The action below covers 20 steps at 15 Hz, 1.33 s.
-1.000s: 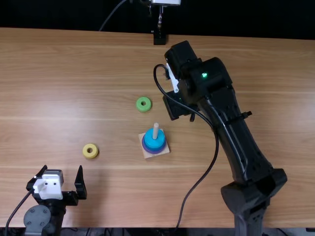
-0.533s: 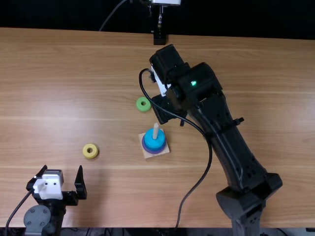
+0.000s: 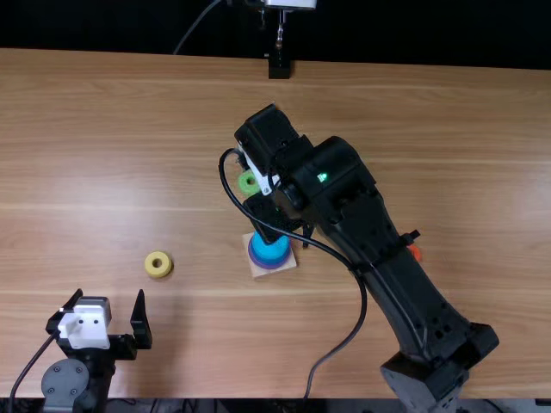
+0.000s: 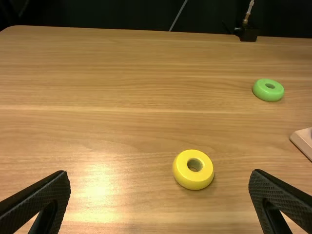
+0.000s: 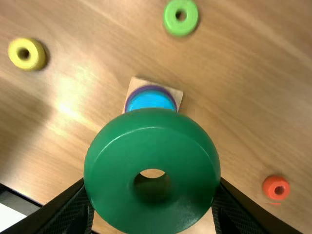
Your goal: Build the Hanoi tower: stack the rings onto the peg from bottom to top in this color order: purple, dark blue, light blue, dark green, light green, yellow, orange.
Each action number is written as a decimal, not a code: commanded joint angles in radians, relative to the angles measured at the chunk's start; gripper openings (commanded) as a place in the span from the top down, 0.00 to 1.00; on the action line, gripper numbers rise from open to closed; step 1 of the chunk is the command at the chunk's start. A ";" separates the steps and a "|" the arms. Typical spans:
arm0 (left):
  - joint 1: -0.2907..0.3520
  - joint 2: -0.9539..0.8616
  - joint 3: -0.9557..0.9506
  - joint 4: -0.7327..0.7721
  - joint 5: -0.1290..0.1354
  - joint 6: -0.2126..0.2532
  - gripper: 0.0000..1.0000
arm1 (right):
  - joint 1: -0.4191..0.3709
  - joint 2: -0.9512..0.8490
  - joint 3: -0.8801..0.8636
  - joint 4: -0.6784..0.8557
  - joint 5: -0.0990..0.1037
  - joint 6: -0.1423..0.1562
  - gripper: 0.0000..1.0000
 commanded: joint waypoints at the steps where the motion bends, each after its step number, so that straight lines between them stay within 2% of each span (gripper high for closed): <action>1: 0.004 -0.012 -0.110 -0.078 0.007 0.004 0.00 | 0.001 -0.057 -0.065 -0.001 0.002 0.000 0.85; 5: 0.004 -0.012 -0.110 -0.078 0.007 0.004 0.00 | 0.001 -0.066 -0.128 -0.001 0.005 0.002 0.85; 20: 0.004 -0.012 -0.110 -0.078 0.007 0.004 0.00 | 0.003 -0.033 -0.114 0.026 0.005 0.015 0.85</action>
